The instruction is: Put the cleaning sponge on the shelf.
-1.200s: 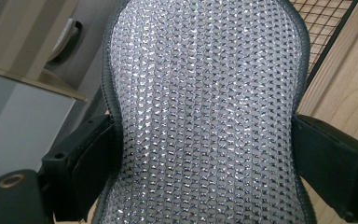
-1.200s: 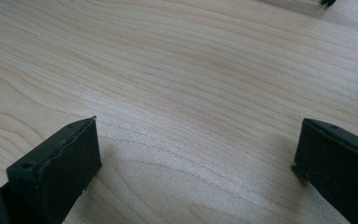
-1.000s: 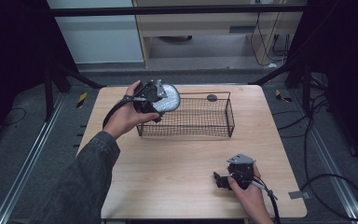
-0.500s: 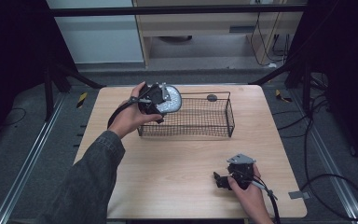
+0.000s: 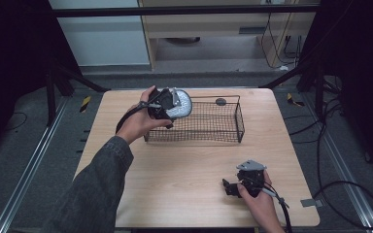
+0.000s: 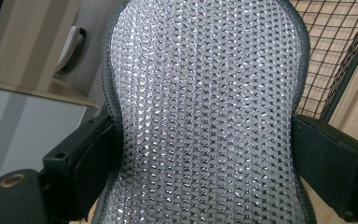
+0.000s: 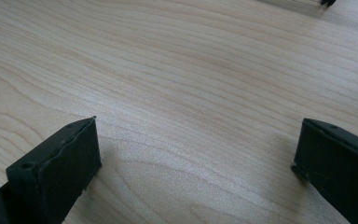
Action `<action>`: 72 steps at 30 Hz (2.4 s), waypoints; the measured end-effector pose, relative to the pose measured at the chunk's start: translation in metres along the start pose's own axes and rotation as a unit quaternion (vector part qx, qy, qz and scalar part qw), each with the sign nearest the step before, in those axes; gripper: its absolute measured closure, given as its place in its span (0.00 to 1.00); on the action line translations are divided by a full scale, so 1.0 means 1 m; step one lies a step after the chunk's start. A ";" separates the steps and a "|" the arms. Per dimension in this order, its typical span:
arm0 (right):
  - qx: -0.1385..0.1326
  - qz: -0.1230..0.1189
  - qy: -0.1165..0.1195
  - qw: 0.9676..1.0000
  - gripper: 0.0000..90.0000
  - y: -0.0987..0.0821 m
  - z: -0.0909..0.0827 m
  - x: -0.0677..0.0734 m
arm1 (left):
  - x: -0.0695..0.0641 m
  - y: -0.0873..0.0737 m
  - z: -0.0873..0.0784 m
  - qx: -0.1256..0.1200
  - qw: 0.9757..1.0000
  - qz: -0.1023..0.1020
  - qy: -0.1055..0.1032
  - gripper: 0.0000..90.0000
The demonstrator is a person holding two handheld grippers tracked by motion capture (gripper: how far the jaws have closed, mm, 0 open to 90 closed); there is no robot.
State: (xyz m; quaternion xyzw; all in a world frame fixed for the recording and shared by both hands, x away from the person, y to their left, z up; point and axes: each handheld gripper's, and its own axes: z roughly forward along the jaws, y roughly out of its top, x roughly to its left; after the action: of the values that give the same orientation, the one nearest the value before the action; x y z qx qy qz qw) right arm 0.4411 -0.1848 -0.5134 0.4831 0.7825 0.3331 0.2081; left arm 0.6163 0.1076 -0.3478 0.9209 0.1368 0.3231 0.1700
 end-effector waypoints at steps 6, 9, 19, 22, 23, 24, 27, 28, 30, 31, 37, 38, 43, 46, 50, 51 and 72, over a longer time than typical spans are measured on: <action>0.000 -0.001 0.000 1.000 0.00 0.000 0.000 0.000 | -0.001 0.001 0.004 -0.002 1.000 0.005 -0.001 0.10; 0.000 0.000 0.000 1.000 0.00 0.000 0.000 0.000 | -0.001 0.001 0.008 0.004 1.000 0.010 -0.003 0.10; 0.000 0.000 0.000 1.000 0.00 0.000 0.000 0.000 | 0.000 0.001 0.014 0.002 1.000 0.005 -0.006 0.10; 0.000 0.000 0.000 1.000 0.00 0.000 0.000 0.000 | 0.001 0.001 0.017 0.003 1.000 0.005 -0.009 0.10; 0.000 -0.001 0.000 1.000 0.00 0.000 0.000 0.000 | 0.001 0.000 0.018 0.003 1.000 0.004 -0.009 0.10; 0.000 0.000 0.000 1.000 0.00 0.000 0.000 0.000 | 0.001 0.000 0.019 0.004 1.000 0.005 -0.010 0.10; 0.000 -0.001 0.000 1.000 0.00 0.000 0.000 0.000 | 0.001 0.000 0.021 0.004 1.000 0.003 -0.011 0.10; 0.000 0.000 0.000 1.000 0.00 0.000 0.000 0.000 | 0.000 -0.001 0.022 0.004 1.000 0.001 -0.013 0.10; 0.000 0.000 0.000 1.000 0.00 0.000 0.000 0.000 | 0.001 -0.002 0.023 0.007 1.000 0.003 -0.013 0.10; 0.001 -0.001 0.000 1.000 0.00 0.000 0.000 0.000 | 0.001 -0.002 0.024 0.006 1.000 0.002 -0.012 0.10; 0.000 0.000 0.000 1.000 0.00 0.000 0.000 0.000 | 0.002 -0.005 0.029 0.007 1.000 -0.003 -0.015 0.10; 0.000 0.000 0.000 1.000 0.00 0.000 0.000 0.000 | 0.002 -0.004 0.030 0.008 1.000 -0.004 -0.017 0.10; 0.000 0.000 0.000 1.000 0.00 0.000 0.000 0.000 | 0.002 -0.004 0.035 0.003 1.000 -0.005 -0.021 0.10; 0.000 0.000 0.000 1.000 0.00 0.000 0.000 0.000 | 0.002 -0.004 0.038 0.007 1.000 -0.004 -0.022 0.10; 0.000 0.000 0.000 1.000 0.00 0.000 0.000 0.000 | 0.002 -0.004 0.041 0.007 1.000 -0.005 -0.024 0.10; 0.000 0.000 0.000 1.000 0.00 0.000 0.000 0.000 | 0.002 -0.004 0.042 0.011 1.000 -0.004 -0.025 0.10; 0.000 0.000 0.000 1.000 0.00 0.000 0.000 0.000 | 0.004 -0.007 0.059 0.014 0.999 -0.026 -0.040 0.08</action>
State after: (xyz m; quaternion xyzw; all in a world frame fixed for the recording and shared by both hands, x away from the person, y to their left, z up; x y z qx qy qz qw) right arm 0.4409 -0.1846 -0.5136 0.4833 0.7822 0.3332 0.2086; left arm 0.6566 0.1023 -0.3917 0.9317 0.1580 0.2794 0.1703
